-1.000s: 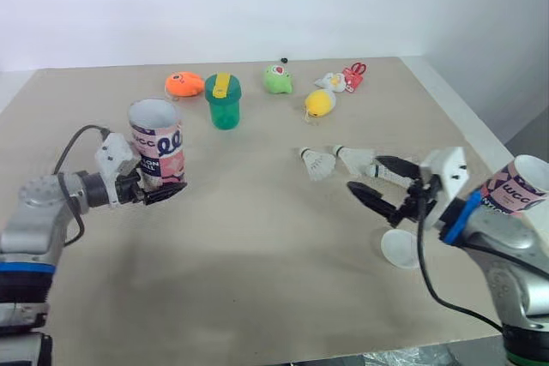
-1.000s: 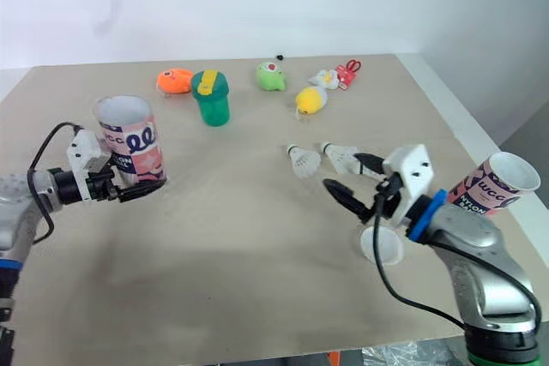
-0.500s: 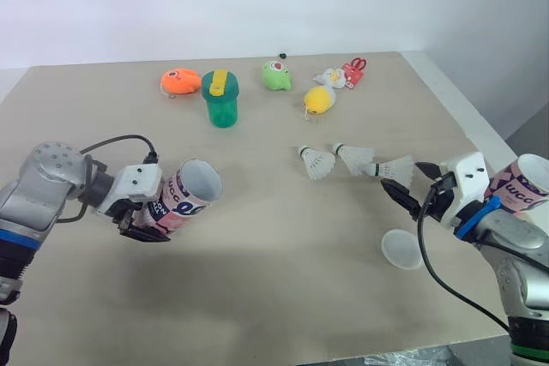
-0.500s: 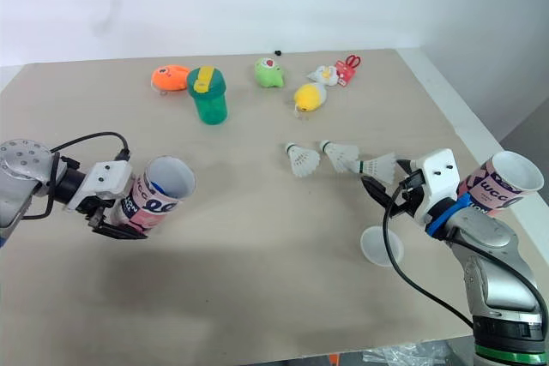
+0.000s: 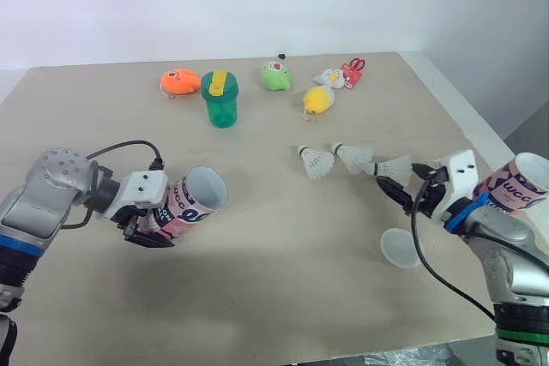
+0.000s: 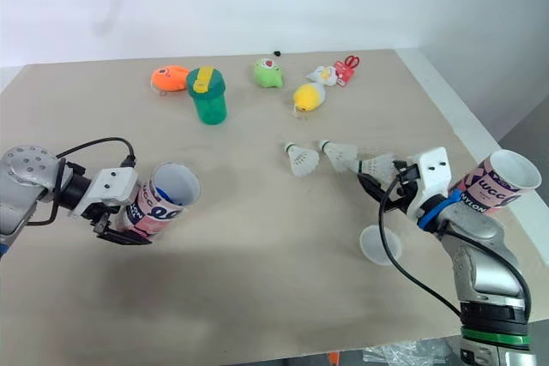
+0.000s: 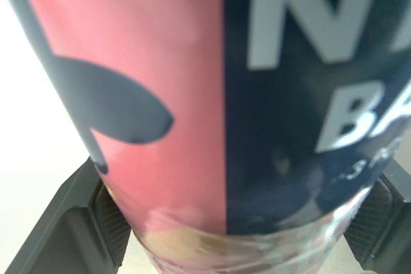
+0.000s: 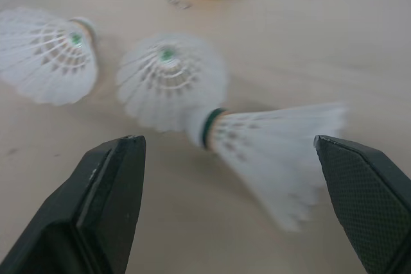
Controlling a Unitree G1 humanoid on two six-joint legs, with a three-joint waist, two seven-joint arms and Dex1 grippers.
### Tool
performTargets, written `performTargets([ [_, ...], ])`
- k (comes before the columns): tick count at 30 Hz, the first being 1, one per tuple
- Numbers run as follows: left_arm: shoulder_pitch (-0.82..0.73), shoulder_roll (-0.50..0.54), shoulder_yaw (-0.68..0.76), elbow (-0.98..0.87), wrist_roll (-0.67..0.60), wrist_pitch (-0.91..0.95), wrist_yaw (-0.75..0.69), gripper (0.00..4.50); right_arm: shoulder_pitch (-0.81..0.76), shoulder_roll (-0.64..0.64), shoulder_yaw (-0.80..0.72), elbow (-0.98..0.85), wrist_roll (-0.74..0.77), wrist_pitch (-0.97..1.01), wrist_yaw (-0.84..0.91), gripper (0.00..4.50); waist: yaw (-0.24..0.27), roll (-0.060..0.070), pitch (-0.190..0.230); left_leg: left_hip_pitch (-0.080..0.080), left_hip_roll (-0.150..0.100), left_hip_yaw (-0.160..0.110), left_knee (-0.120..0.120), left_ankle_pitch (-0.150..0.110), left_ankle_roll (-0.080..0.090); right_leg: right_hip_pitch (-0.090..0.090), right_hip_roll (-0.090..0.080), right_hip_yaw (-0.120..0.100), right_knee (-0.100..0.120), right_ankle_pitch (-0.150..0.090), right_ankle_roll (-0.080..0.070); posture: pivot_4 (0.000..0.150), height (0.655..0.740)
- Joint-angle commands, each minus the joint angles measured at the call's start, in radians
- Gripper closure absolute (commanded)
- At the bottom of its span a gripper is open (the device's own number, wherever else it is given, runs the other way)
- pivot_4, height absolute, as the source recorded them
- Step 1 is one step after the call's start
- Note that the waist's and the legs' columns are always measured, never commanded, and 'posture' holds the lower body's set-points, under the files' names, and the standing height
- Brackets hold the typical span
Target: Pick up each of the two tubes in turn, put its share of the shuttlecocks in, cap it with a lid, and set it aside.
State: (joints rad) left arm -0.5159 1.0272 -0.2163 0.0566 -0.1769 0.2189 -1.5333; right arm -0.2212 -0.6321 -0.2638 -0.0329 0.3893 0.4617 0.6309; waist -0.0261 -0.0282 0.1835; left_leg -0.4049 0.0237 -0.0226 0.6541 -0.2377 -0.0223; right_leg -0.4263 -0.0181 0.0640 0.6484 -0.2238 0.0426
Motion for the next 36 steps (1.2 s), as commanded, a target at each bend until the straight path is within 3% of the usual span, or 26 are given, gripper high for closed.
performTargets([
  [1, 0.008, 0.012, 0.038, -0.037, -0.016, 0.009, 0.004, 0.54, -0.036, -0.001, -0.003, 0.010, 0.023, 0.019, 0.016, 0.00, 0.000, 0.000, 0.000, 0.000, 0.000, 0.000, 0.000, 0.000, 0.000, 0.000, 0.000, 0.000, 0.000, 0.000, 0.000, 0.150, 0.7400],
  [9, 0.027, 0.030, 0.031, -0.057, -0.004, 0.025, -0.008, 0.54, -0.045, 0.016, 0.016, 0.037, 0.023, 0.017, 0.030, 0.00, 0.000, 0.000, 0.000, 0.000, 0.000, 0.001, 0.000, 0.000, 0.000, 0.000, 0.000, 0.001, 0.000, 0.000, 0.000, 0.150, 0.7400],
  [13, 0.025, 0.032, 0.026, -0.056, 0.007, 0.019, -0.009, 0.59, -0.039, 0.019, 0.019, 0.040, 0.023, 0.015, 0.032, 1.15, 0.000, 0.000, 0.000, 0.001, 0.000, 0.001, 0.000, 0.000, 0.000, 0.000, 0.000, 0.001, 0.001, 0.001, 0.000, 0.150, 0.7400],
  [20, 0.012, 0.019, 0.021, -0.050, 0.024, 0.009, 0.005, 0.59, -0.030, 0.021, 0.013, 0.054, 0.019, 0.000, 0.030, 4.41, 0.000, 0.000, 0.000, 0.001, 0.002, 0.001, 0.001, 0.000, 0.000, 0.000, 0.002, 0.001, 0.001, 0.002, -0.001, 0.150, 0.7400],
  [29, 0.005, 0.009, 0.023, -0.049, 0.023, 0.007, 0.005, 0.59, -0.012, 0.016, -0.003, 0.038, 0.034, -0.001, 0.035, 4.41, 0.000, 0.000, 0.000, 0.002, 0.003, 0.001, 0.001, 0.000, 0.000, 0.000, 0.003, 0.002, 0.001, 0.003, -0.002, 0.150, 0.7400],
  [34, 0.001, 0.009, 0.023, -0.052, 0.023, 0.015, 0.004, 0.59, 0.018, -0.037, -0.081, -0.044, 0.110, 0.029, 0.083, 4.41, 0.001, 0.000, 0.000, 0.001, 0.003, 0.002, 0.001, 0.000, 0.000, 0.000, 0.003, 0.002, 0.001, 0.003, -0.002, 0.150, 0.7400],
  [36, -0.005, 0.011, 0.021, -0.052, 0.029, 0.023, 0.008, 0.59, 0.029, -0.089, -0.137, -0.134, 0.213, 0.093, 0.148, 4.41, 0.001, 0.000, 0.000, 0.002, 0.003, 0.002, 0.002, 0.000, 0.000, 0.000, 0.003, 0.003, 0.001, 0.003, -0.002, 0.150, 0.7400],
])
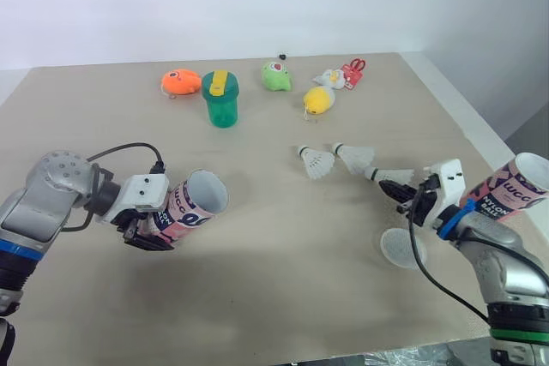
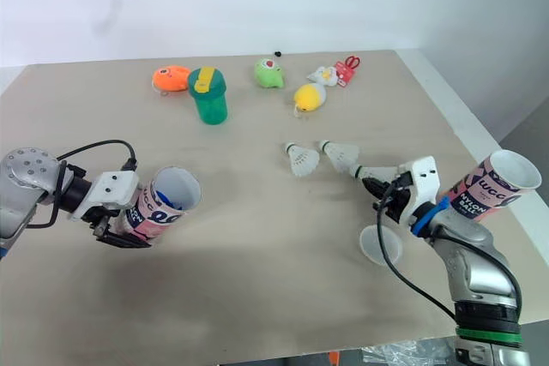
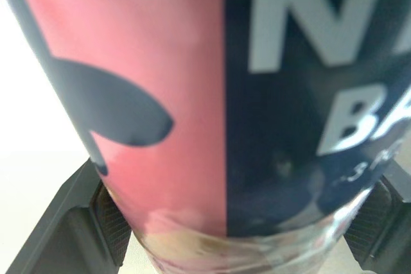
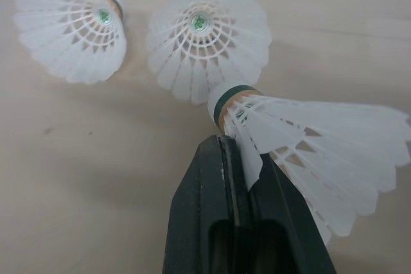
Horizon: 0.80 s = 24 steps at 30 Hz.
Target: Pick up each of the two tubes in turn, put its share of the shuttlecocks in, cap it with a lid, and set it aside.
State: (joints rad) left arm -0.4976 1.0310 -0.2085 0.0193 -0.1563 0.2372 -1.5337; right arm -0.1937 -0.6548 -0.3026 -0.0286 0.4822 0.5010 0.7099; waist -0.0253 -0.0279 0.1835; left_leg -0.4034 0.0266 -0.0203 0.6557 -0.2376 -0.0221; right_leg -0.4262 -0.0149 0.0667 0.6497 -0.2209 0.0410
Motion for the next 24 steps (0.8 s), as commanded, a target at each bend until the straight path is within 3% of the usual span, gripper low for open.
performTargets([
  [1, -0.029, 0.005, 0.012, -0.013, 0.010, 0.011, 0.011, 0.59, 0.003, -0.096, -0.111, -0.198, 0.184, 0.103, 0.107, 4.41, 0.000, 0.001, 0.001, 0.000, 0.000, 0.000, 0.000, 0.000, 0.000, 0.000, 0.000, 0.000, 0.000, 0.000, 0.000, 0.150, 0.7400],
  [5, -0.062, -0.009, -0.003, -0.005, 0.029, 0.029, 0.022, 0.59, -0.141, -0.173, -0.033, -0.409, 0.390, 0.272, 0.136, 4.41, -0.011, 0.002, 0.001, 0.001, 0.001, 0.000, 0.001, 0.000, 0.000, 0.000, 0.002, 0.001, 0.001, 0.001, -0.001, 0.150, 0.7400],
  [7, -0.086, -0.022, -0.011, 0.000, 0.037, 0.039, 0.029, 0.59, -0.262, -0.165, 0.076, -0.481, 0.398, 0.301, 0.123, 4.41, -0.021, 0.002, 0.001, 0.002, 0.003, 0.000, 0.001, 0.001, 0.001, 0.001, 0.005, 0.002, 0.001, 0.003, -0.002, 0.150, 0.7400],
  [15, -0.134, -0.051, -0.033, 0.025, 0.060, 0.047, 0.041, 0.59, -0.495, -0.077, 0.502, -0.446, 0.120, 0.199, 0.175, 4.41, -0.019, 0.000, 0.000, 0.001, 0.007, -0.001, 0.001, 0.002, 0.003, -0.002, 0.010, 0.002, 0.001, 0.005, -0.006, 0.150, 0.7400],
  [24, -0.134, -0.063, -0.031, 0.018, 0.063, 0.057, 0.034, 0.59, -0.638, 0.084, 0.676, -0.289, -0.080, 0.091, 0.209, 4.41, -0.020, 0.000, 0.000, -0.007, 0.006, 0.001, 0.004, 0.002, 0.003, -0.012, 0.009, 0.004, 0.006, 0.005, -0.007, 0.150, 0.7400],
])
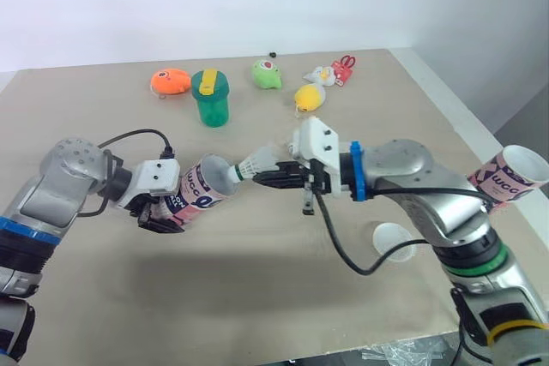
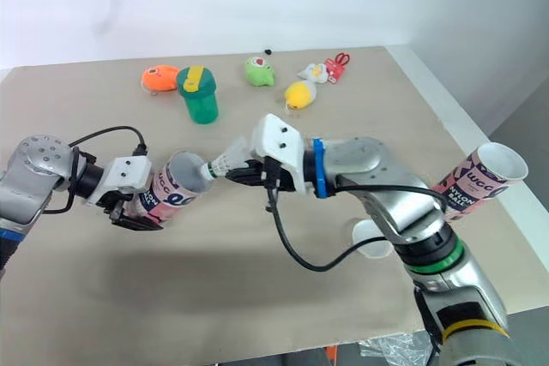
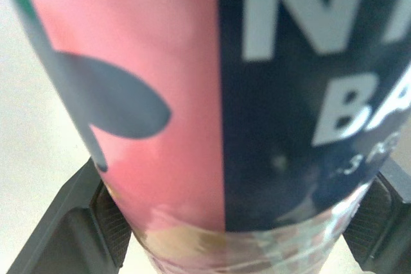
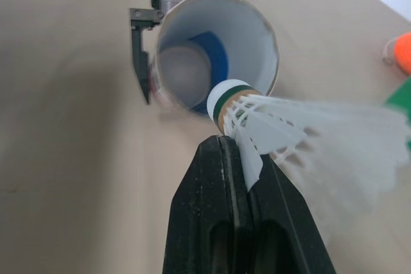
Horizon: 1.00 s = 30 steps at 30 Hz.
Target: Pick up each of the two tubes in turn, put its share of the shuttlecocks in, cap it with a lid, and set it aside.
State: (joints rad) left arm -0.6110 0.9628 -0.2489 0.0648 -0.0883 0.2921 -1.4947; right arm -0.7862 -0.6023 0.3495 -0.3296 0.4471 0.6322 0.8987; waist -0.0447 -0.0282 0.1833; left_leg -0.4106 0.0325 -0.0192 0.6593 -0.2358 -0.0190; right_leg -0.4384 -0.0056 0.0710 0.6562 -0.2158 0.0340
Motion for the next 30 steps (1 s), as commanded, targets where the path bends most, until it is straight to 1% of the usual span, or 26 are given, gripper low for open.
performTargets([
  [1, -0.018, 0.004, 0.010, -0.029, -0.005, 0.003, -0.004, 0.59, -0.054, 0.045, 0.025, 0.019, -0.049, -0.041, 0.026, 4.41, 0.000, 0.000, 0.000, 0.000, 0.000, 0.000, 0.000, 0.000, 0.000, 0.000, 0.000, 0.000, 0.001, 0.000, 0.000, 0.150, 0.7400],
  [8, -0.008, 0.002, 0.012, -0.033, -0.005, 0.005, -0.002, 0.59, -0.080, 0.079, 0.022, 0.024, -0.049, -0.019, 0.073, 4.41, 0.000, 0.000, 0.000, 0.001, 0.000, 0.000, 0.004, 0.000, 0.000, -0.001, 0.000, 0.000, 0.008, -0.003, -0.001, 0.150, 0.7400],
  [9, -0.008, 0.002, 0.011, -0.032, -0.005, 0.004, -0.002, 0.59, -0.079, 0.087, 0.016, 0.018, -0.041, -0.013, 0.073, 3.82, 0.000, 0.000, 0.000, 0.002, 0.000, 0.000, 0.004, 0.000, 0.000, -0.001, 0.000, 0.000, 0.009, -0.003, -0.001, 0.150, 0.7400],
  [11, -0.008, -0.001, 0.010, -0.031, -0.005, 0.004, 0.000, 0.59, -0.074, 0.107, -0.012, 0.003, -0.014, 0.003, 0.064, 3.21, -0.001, 0.000, 0.000, 0.002, 0.000, 0.000, 0.005, 0.000, 0.000, -0.001, 0.001, 0.000, 0.010, -0.002, -0.001, 0.150, 0.7400],
  [12, -0.007, -0.002, 0.010, -0.031, -0.005, 0.004, 0.001, 0.59, -0.071, 0.112, -0.023, -0.005, -0.004, 0.011, 0.061, 2.82, -0.001, 0.000, 0.000, 0.002, 0.000, 0.000, 0.005, 0.000, 0.000, -0.001, 0.001, 0.000, 0.010, -0.002, -0.001, 0.150, 0.7400],
  [13, -0.006, -0.003, 0.010, -0.033, -0.005, 0.005, 0.001, 0.59, -0.066, 0.113, -0.033, -0.014, 0.002, 0.018, 0.058, 2.28, -0.001, 0.000, 0.000, 0.002, 0.001, -0.001, 0.005, 0.000, 0.000, -0.001, 0.002, 0.000, 0.010, -0.002, -0.001, 0.150, 0.7400],
  [14, -0.006, -0.004, 0.009, -0.035, -0.006, 0.006, 0.002, 0.59, -0.062, 0.112, -0.037, -0.019, 0.005, 0.022, 0.056, 1.83, -0.001, 0.000, 0.000, 0.002, 0.001, -0.001, 0.005, 0.000, 0.001, -0.001, 0.002, 0.000, 0.011, -0.002, -0.001, 0.150, 0.7400],
  [17, -0.001, -0.006, 0.010, -0.042, -0.008, 0.009, 0.004, 0.59, -0.017, 0.118, -0.078, -0.050, 0.028, 0.028, 0.026, 0.22, -0.001, 0.000, 0.000, 0.002, 0.001, -0.001, 0.005, 0.000, 0.001, -0.001, 0.002, 0.000, 0.010, -0.002, -0.001, 0.150, 0.7400],
  [18, 0.002, -0.005, 0.012, -0.044, -0.009, 0.010, 0.006, 0.59, 0.018, 0.129, -0.128, -0.075, 0.062, 0.043, -0.006, 0.05, -0.001, 0.000, 0.000, 0.002, 0.001, -0.001, 0.005, 0.000, 0.001, -0.001, 0.002, 0.000, 0.010, -0.002, -0.001, 0.150, 0.7400],
  [20, 0.009, -0.002, 0.015, -0.048, -0.010, 0.009, 0.008, 0.59, 0.081, 0.153, -0.238, -0.120, 0.107, 0.059, -0.093, 0.05, 0.000, 0.000, 0.000, 0.002, 0.001, -0.001, 0.005, 0.000, 0.001, -0.001, 0.002, 0.000, 0.010, -0.002, -0.001, 0.150, 0.7400],
  [21, 0.012, -0.001, 0.017, -0.051, -0.010, 0.010, 0.009, 0.59, 0.116, 0.147, -0.278, -0.135, 0.095, 0.049, -0.127, 0.05, 0.001, 0.000, 0.000, 0.002, 0.001, -0.001, 0.005, 0.000, 0.001, -0.001, 0.002, 0.000, 0.010, -0.002, -0.001, 0.150, 0.7400],
  [25, 0.017, 0.000, 0.021, -0.054, -0.011, 0.012, 0.011, 0.59, 0.269, 0.091, -0.369, -0.115, -0.112, -0.106, -0.287, 0.05, 0.002, -0.001, 0.000, 0.002, -0.002, 0.000, 0.006, 0.000, 0.001, 0.000, -0.001, 0.000, 0.010, -0.003, 0.001, 0.150, 0.7400],
  [28, 0.018, -0.003, 0.021, -0.050, -0.010, 0.007, 0.012, 0.59, 0.399, 0.103, -0.469, -0.051, -0.218, -0.242, -0.417, 0.05, 0.001, -0.002, -0.001, 0.002, -0.001, 0.000, 0.006, 0.000, 0.001, 0.000, -0.001, 0.001, 0.010, -0.003, 0.001, 0.150, 0.7400],
  [30, 0.018, -0.008, 0.017, -0.045, -0.007, 0.000, 0.015, 0.59, 0.485, 0.132, -0.518, -0.014, -0.253, -0.289, -0.489, 0.05, 0.001, -0.002, -0.001, 0.002, -0.002, 0.000, 0.006, 0.000, 0.001, 0.000, 0.000, 0.001, 0.010, -0.003, 0.001, 0.150, 0.7400],
])
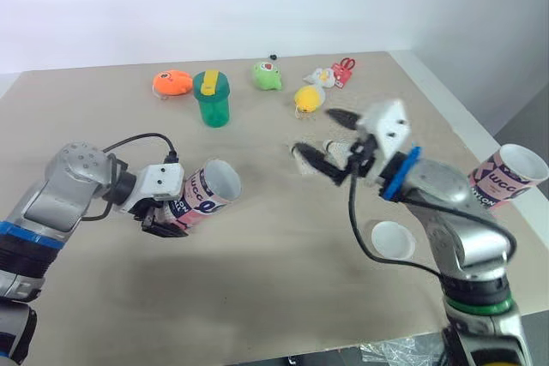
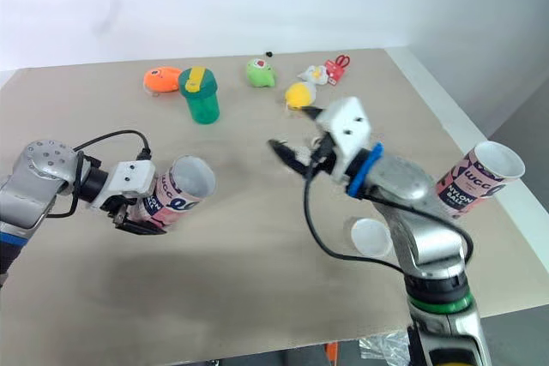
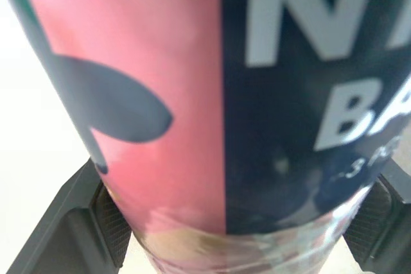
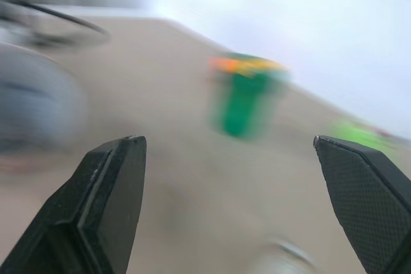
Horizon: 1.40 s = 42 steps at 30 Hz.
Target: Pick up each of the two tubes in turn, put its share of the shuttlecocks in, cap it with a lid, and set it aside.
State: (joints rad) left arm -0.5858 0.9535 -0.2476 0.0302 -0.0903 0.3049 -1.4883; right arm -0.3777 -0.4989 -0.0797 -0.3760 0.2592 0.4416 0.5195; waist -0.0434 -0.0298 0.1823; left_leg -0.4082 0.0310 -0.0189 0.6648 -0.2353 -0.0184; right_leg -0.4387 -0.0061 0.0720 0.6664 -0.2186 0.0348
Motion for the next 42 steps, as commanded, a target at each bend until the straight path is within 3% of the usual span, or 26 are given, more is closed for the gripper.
performTargets([
  [1, -0.007, 0.000, 0.015, -0.009, -0.003, -0.014, 0.010, 0.59, 0.112, 0.040, -0.100, 0.048, -0.075, -0.115, -0.130, 0.05, 0.000, 0.000, 0.000, 0.000, 0.000, 0.000, 0.000, 0.000, 0.000, 0.000, 0.000, 0.000, 0.000, 0.000, 0.000, 0.150, 0.7400],
  [7, -0.020, -0.009, 0.007, 0.000, -0.001, -0.019, 0.006, 0.59, 0.204, 0.094, -0.083, 0.123, -0.058, -0.066, -0.148, 0.05, -0.009, 0.000, 0.000, 0.002, 0.001, 0.002, 0.000, 0.000, 0.000, 0.000, 0.002, 0.003, 0.000, 0.002, -0.001, 0.150, 0.7400],
  [15, -0.024, -0.010, 0.012, -0.002, 0.000, -0.019, 0.000, 0.59, 0.132, 0.133, -0.025, 0.139, -0.027, -0.056, -0.107, 0.05, -0.008, 0.000, 0.000, 0.002, 0.000, 0.002, 0.000, 0.002, 0.003, 0.000, 0.002, 0.003, 0.000, 0.003, -0.001, 0.150, 0.7400],
  [21, -0.008, 0.002, 0.024, -0.016, -0.003, -0.007, 0.004, 0.59, 0.084, 0.188, 0.102, 0.098, 0.024, 0.014, -0.040, 0.05, -0.007, 0.000, 0.000, 0.002, 0.001, 0.000, -0.002, 0.002, 0.003, 0.000, 0.003, 0.003, 0.000, 0.002, -0.002, 0.150, 0.7400],
  [30, 0.017, 0.020, 0.041, -0.055, -0.018, 0.021, 0.017, 0.59, -0.143, 0.322, 0.183, 0.427, -0.067, -0.070, -0.101, 0.05, -0.008, 0.000, 0.000, 0.002, 0.001, 0.001, -0.001, 0.003, 0.003, 0.000, 0.003, 0.003, 0.000, 0.004, -0.001, 0.150, 0.7400],
  [41, 0.032, 0.032, 0.052, -0.076, -0.029, 0.038, 0.035, 0.59, -0.248, 0.379, 0.145, 0.671, -0.086, -0.140, -0.139, 0.05, -0.008, 0.000, 0.000, 0.001, 0.001, 0.000, -0.002, 0.002, 0.003, 0.000, 0.003, 0.003, 0.000, 0.003, -0.001, 0.150, 0.7400],
  [42, 0.032, 0.032, 0.052, -0.076, -0.029, 0.038, 0.036, 0.59, -0.254, 0.383, 0.143, 0.685, -0.088, -0.147, -0.141, 0.28, -0.008, 0.000, 0.000, 0.001, 0.001, 0.000, -0.002, 0.002, 0.003, 0.000, 0.003, 0.003, 0.000, 0.003, -0.002, 0.150, 0.7400],
])
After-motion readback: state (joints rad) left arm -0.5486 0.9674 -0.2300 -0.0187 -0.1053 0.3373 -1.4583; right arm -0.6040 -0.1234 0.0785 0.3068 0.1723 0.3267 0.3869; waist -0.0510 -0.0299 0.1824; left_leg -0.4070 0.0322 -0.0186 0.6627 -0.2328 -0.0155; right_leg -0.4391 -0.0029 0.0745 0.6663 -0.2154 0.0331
